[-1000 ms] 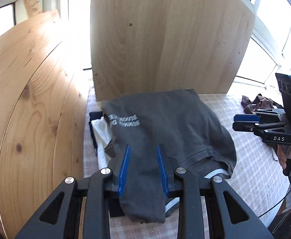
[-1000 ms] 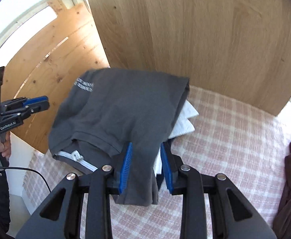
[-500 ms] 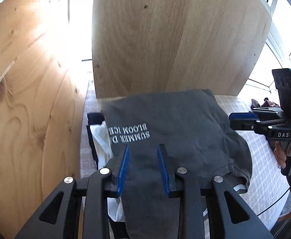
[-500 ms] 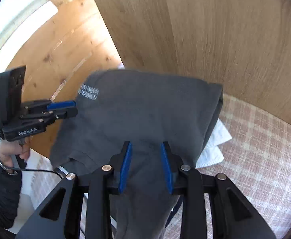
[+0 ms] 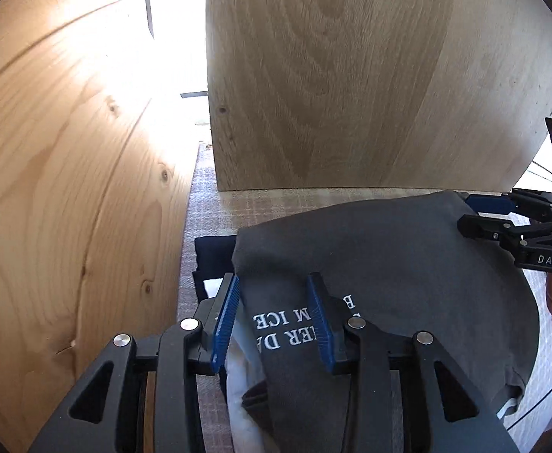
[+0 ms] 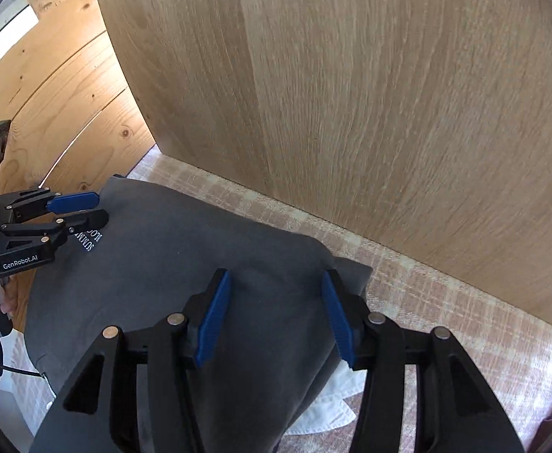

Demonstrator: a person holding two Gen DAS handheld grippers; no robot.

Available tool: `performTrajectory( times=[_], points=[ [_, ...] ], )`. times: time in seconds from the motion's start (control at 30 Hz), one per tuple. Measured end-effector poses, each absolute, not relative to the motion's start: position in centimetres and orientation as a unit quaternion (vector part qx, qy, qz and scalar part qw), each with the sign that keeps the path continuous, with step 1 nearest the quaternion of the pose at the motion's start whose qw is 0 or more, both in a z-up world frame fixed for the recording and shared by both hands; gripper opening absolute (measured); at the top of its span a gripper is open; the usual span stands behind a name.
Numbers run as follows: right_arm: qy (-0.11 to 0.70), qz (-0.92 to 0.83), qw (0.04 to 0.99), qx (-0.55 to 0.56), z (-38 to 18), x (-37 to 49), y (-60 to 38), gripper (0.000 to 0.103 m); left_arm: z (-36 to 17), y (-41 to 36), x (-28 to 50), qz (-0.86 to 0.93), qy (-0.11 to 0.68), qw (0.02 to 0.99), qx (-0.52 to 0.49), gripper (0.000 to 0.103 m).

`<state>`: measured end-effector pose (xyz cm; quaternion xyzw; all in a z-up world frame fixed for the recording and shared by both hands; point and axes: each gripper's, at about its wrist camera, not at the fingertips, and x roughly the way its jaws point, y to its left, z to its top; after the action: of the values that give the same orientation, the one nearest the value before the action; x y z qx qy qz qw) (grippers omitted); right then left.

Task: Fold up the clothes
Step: 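Open both grippers and press the sweatshirt flat on the stack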

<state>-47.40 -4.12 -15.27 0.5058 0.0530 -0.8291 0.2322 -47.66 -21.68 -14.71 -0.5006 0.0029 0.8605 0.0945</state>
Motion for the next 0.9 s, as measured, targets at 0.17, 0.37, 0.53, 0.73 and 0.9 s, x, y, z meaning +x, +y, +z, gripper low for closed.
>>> performTrajectory(
  times=[0.17, 0.37, 0.53, 0.73, 0.9],
  points=[
    [0.052, -0.843, 0.259, 0.468, -11.5, -41.8, -2.0, 0.049, -11.0, -21.4, -40.2, 0.872, -0.01, 0.142, -0.468, 0.034],
    [0.089, -0.815, 0.262, 0.509, -15.8, -37.2, -2.7, 0.051, -16.1, -20.6, -36.2, 0.84, 0.003, 0.141, -0.523, 0.038],
    [0.071, -0.817, 0.251, 0.515, -15.1, -36.6, -2.6, 0.053, -14.0, -21.9, -34.7, 0.856, -0.024, 0.115, -0.503, 0.033],
    [0.053, -0.824, 0.263, 0.498, -13.1, -30.6, -1.0, 0.053, -12.6, -19.9, -31.9, 0.864, -0.016, 0.142, -0.483, 0.038],
    [0.086, -0.797, 0.222, 0.555, -17.1, -30.1, -1.9, 0.053, -16.9, -18.7, -32.6, 0.846, -0.001, 0.125, -0.519, 0.042]
  ],
)
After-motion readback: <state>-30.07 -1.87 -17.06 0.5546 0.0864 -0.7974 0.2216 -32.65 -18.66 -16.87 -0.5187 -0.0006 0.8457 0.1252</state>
